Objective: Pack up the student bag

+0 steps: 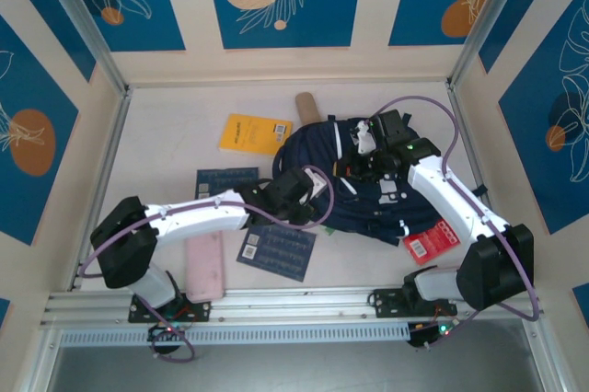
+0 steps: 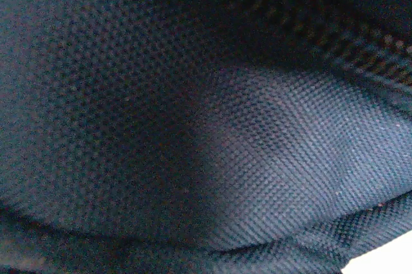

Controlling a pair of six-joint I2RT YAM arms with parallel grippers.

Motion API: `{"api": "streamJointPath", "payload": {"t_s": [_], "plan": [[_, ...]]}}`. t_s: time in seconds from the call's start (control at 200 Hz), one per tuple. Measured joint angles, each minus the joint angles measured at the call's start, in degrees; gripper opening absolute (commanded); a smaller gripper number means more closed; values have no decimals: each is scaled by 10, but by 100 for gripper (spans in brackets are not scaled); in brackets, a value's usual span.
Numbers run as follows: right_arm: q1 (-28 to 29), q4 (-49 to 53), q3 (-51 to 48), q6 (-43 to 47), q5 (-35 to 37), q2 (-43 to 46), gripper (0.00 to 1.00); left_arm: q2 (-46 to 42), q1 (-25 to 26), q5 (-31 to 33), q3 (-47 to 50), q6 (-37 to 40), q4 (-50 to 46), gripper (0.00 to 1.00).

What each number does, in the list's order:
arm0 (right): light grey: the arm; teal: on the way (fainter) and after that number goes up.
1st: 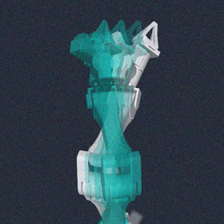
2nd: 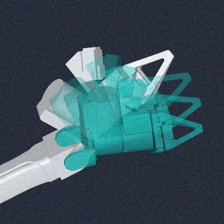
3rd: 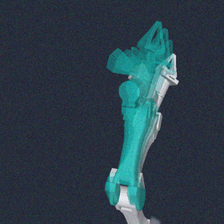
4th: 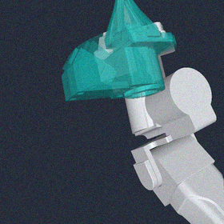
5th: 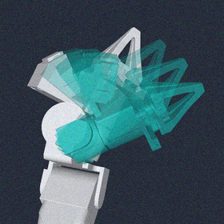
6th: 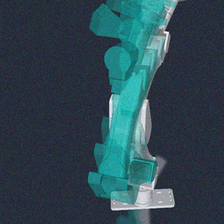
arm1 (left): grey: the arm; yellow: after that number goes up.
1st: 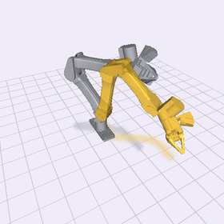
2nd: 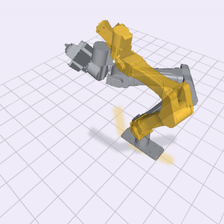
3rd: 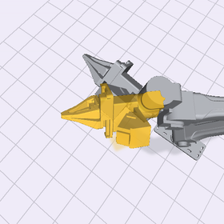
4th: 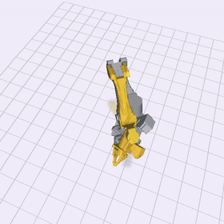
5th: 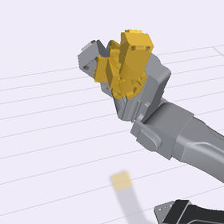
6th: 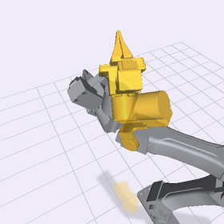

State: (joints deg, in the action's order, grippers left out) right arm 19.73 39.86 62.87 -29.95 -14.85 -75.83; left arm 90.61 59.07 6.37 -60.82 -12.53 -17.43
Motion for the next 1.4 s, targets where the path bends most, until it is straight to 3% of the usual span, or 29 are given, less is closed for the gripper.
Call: {"api": "streamJointPath", "payload": {"t_s": [0.645,1.165,1.305,1.4], "plan": [[7,0,0,5,12,2,0,-27,-7,19,22,5,-14,0],[53,2,0,33,72,4,0,-69,-98,-6,23,-18,-36,0],[69,13,1,38,99,4,49,-64,-105,-57,23,-27,-33,0],[77,29,9,22,133,3,57,-61,-105,-82,32,-41,-22,0]]}}
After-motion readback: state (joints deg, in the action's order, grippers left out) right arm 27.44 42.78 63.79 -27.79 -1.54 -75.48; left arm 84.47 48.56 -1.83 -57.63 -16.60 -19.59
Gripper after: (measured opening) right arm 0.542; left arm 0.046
